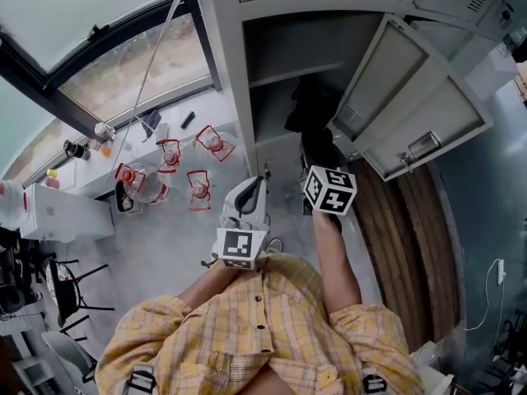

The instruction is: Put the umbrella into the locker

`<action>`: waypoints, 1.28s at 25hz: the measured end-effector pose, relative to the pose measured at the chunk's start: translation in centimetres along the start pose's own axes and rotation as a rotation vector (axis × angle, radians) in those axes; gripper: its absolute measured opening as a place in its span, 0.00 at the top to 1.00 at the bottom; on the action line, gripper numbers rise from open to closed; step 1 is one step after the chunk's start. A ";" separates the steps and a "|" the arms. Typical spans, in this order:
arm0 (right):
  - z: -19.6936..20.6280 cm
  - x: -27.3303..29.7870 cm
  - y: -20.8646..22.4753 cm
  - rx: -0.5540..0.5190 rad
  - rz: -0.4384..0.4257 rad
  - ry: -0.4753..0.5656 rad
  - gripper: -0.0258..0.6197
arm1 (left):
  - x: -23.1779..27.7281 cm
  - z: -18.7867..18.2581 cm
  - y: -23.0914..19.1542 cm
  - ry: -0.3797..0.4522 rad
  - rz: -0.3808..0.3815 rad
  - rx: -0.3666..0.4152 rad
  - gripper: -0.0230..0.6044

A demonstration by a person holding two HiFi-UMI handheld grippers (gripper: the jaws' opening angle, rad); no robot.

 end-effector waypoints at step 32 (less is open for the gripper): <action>0.4 -8.7 -1.8 -0.025 -0.038 0.116 0.63 | -0.1 -0.7 1.5 0.025 0.034 0.004 0.96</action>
Point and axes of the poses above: the fingertips, and each gripper's own axes: x forward along the fingers, y to its right, z out of its underside, the point moved 2 cm from there along -x, backward along the fingers, and after that the axes turned 5 degrees about -x, right-handed, at the moved point
